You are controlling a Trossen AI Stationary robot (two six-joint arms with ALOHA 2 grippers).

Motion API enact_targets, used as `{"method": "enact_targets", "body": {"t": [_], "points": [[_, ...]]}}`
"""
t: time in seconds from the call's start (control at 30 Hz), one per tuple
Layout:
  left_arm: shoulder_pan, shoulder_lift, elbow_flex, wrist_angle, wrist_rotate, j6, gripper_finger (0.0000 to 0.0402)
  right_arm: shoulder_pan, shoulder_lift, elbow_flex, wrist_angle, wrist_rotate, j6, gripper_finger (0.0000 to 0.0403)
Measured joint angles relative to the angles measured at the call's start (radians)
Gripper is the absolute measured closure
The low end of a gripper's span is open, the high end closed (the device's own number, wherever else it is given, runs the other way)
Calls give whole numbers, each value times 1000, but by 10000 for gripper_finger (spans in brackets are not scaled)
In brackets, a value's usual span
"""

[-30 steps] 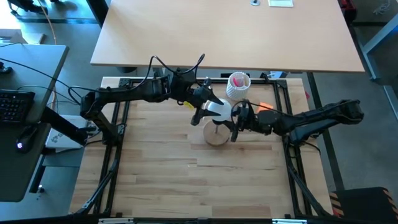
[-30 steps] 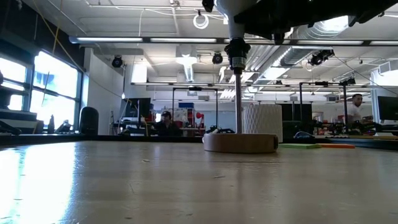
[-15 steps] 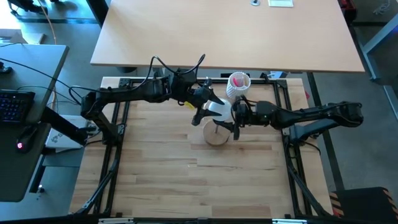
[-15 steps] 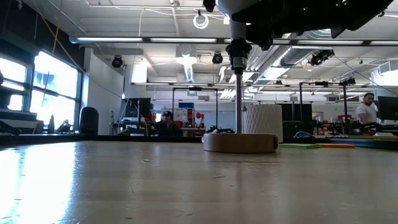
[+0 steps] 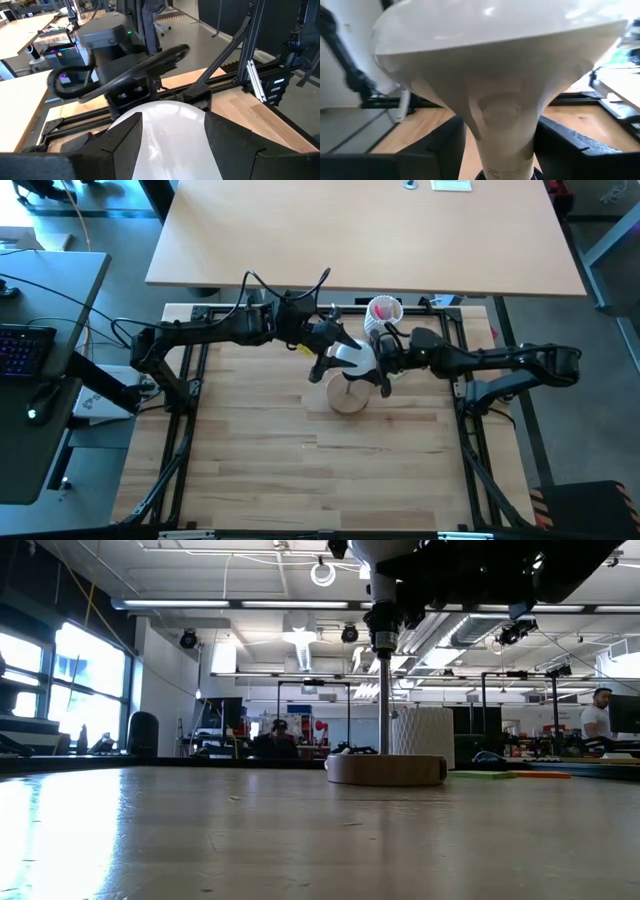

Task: Screw lightbulb
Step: Insert the white lightbulb into the brown lamp

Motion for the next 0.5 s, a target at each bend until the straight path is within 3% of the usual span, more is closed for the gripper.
{"method": "enact_targets", "body": {"t": [0.2,0.5], "points": [[-1,1,0,4,3,0,193,-75,66,64,-20,-256,38,193],[0,1,0,15,0,-7,193,-124,198,199,-111,-519,-11,149]]}}
